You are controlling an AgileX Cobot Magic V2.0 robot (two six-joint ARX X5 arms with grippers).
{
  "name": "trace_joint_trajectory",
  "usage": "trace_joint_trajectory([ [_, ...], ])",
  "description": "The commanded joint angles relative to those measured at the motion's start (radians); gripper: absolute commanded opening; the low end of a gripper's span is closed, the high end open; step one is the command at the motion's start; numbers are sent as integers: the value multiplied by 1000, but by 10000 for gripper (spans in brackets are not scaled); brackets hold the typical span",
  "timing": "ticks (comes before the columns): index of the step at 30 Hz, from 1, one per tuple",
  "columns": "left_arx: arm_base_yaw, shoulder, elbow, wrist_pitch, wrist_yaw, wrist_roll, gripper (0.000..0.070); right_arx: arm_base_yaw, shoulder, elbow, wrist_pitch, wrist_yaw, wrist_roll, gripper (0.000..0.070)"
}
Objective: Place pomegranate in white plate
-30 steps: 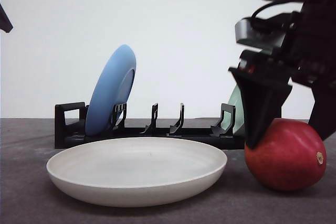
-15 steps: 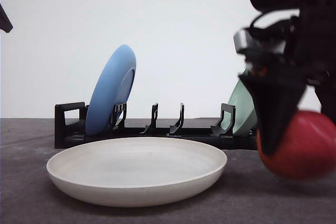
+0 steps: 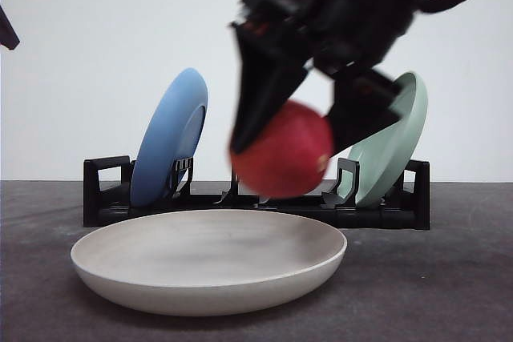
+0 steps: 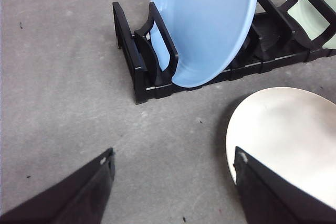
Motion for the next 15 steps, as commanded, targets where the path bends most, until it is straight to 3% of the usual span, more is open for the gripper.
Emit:
trace_joint_trajectory([
  [1, -3, 5, 8, 11, 4, -8, 434, 26, 42, 13, 36, 0, -28, 474],
  [9, -3, 5, 8, 11, 4, -8, 434, 57, 157, 13, 147, 1, -25, 475],
  [15, -3, 5, 8, 11, 4, -8, 434, 57, 196, 13, 156, 3, -23, 487],
])
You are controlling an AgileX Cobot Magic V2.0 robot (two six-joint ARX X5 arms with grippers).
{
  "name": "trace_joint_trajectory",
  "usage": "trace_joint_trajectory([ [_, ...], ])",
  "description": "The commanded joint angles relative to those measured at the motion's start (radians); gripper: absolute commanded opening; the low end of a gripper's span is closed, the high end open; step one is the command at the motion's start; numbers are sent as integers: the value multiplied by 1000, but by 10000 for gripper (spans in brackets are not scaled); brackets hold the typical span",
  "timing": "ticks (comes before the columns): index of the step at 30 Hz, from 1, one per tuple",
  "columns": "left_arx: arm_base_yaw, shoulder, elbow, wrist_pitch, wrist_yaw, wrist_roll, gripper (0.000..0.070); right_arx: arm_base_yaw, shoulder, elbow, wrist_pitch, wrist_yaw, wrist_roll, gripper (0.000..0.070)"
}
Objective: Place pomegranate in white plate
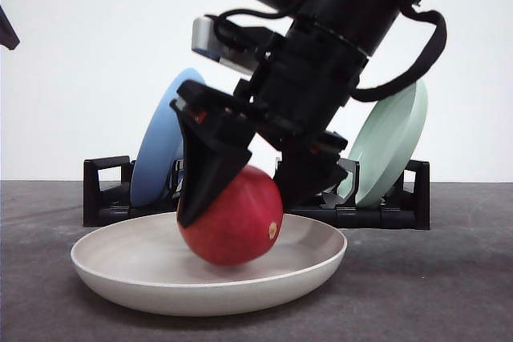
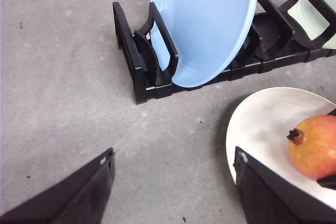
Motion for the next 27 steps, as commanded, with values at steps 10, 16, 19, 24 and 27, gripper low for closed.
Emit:
trace_joint_trajectory([
  [10, -3, 5, 8, 11, 4, -8, 434, 11, 25, 14, 14, -6, 7, 614],
  [16, -3, 5, 8, 11, 4, -8, 434, 0, 23, 102, -121, -7, 13, 637],
  [19, -3, 5, 8, 11, 4, -8, 434, -7, 10, 162, -196, -4, -34, 636],
  [24, -3, 5, 8, 10, 4, -8, 434, -10, -55, 160, -124, -4, -63, 631],
  [27, -3, 5, 8, 11, 4, -8, 434, -23, -106, 127, -44, -17, -63, 631],
])
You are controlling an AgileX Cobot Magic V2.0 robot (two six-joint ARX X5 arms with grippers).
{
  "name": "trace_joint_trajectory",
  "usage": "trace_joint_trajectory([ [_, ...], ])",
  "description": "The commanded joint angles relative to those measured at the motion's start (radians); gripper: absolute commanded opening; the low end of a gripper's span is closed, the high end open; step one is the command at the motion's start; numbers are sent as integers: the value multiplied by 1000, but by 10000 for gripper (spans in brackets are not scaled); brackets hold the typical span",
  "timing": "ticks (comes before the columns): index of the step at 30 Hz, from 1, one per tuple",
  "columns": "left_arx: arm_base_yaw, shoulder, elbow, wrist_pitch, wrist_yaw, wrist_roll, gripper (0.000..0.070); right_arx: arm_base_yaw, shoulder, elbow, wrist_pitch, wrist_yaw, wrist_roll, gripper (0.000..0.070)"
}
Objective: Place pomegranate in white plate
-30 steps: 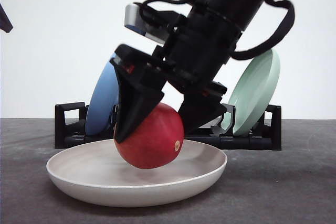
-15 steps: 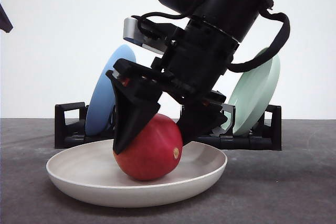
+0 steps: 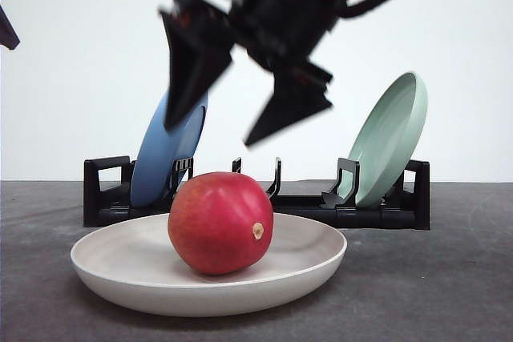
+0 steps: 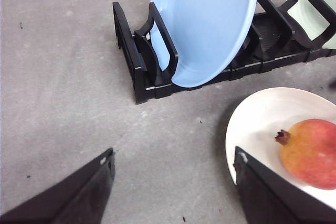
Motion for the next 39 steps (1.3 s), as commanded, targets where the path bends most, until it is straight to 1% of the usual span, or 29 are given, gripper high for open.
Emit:
trace_joint_trajectory([
  [1, -3, 5, 8, 10, 4, -8, 434, -3, -26, -26, 49, -18, -15, 631],
  [5, -3, 5, 8, 10, 3, -8, 434, -48, -123, -133, 123, -47, -13, 627],
  [11, -3, 5, 8, 10, 4, -8, 434, -151, -304, -303, 125, -72, -9, 617],
  [13, -3, 5, 8, 10, 4, -8, 434, -192, -372, -355, 124, -78, 8, 617],
  [17, -3, 5, 8, 10, 4, -9, 434, -279, -508, -449, 106, -78, 30, 617],
  [21, -3, 5, 8, 10, 4, -16, 434, -360, -625, -509, 50, -77, 37, 616],
  [24, -3, 5, 8, 10, 3, -19, 434, -408, -696, -551, 35, -69, 39, 616],
  [26, -3, 5, 8, 10, 3, -21, 434, -432, -732, -580, 38, -59, 41, 615],
  [30, -3, 5, 8, 10, 4, -23, 434, -455, -763, -604, 51, -11, 43, 616],
  [35, -3, 5, 8, 3, 4, -23, 434, -457, -764, -603, 57, -10, 38, 615],
  [36, -3, 5, 8, 3, 4, -23, 434, -457, -764, -603, 57, -11, 39, 606],
  [37, -3, 5, 8, 3, 4, -23, 394, -458, -764, -603, 58, -10, 38, 527],
  [38, -3, 5, 8, 4, 4, -23, 317, -458, -763, -603, 59, -6, 38, 408],
  [39, -3, 5, 8, 4, 4, -23, 114, -458, -763, -603, 61, 5, 38, 209],
])
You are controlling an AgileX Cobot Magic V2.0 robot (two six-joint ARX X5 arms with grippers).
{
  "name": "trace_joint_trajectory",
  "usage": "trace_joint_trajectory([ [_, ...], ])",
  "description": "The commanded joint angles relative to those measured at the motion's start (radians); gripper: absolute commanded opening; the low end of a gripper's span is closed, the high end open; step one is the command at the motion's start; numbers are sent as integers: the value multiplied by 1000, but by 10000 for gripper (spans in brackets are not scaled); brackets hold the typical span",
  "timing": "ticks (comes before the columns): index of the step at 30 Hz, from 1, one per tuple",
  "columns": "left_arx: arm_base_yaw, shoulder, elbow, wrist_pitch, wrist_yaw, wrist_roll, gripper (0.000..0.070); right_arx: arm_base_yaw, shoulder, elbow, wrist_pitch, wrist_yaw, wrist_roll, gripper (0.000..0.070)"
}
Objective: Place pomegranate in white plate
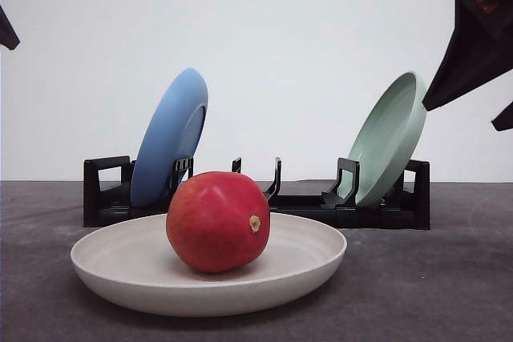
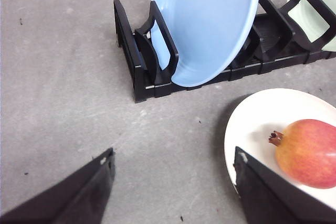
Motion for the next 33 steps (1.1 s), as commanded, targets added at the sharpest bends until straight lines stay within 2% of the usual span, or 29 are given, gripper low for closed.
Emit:
trace_joint_trajectory([
  [1, -3, 5, 8, 7, 4, -5, 45, 4, 4, 3, 13, 13, 3, 90],
  [2, -3, 5, 8, 7, 4, -8, 34, 4, 4, 3, 13, 14, 1, 15],
  [6, -3, -2, 9, -26, 3, -14, 26, 4, 4, 3, 14, 12, 3, 20],
  [23, -1, -29, 1, -19, 2, 3, 26, 4, 4, 3, 16, 12, 3, 20],
  [25, 5, -59, -25, 12, 2, 41, 26, 4, 4, 3, 16, 12, 3, 21],
  [27, 17, -101, -76, 62, 1, 42, 26, 4, 4, 3, 16, 12, 3, 20],
  [33, 87, -276, -293, 230, -10, -13, 26, 4, 4, 3, 16, 12, 3, 20],
])
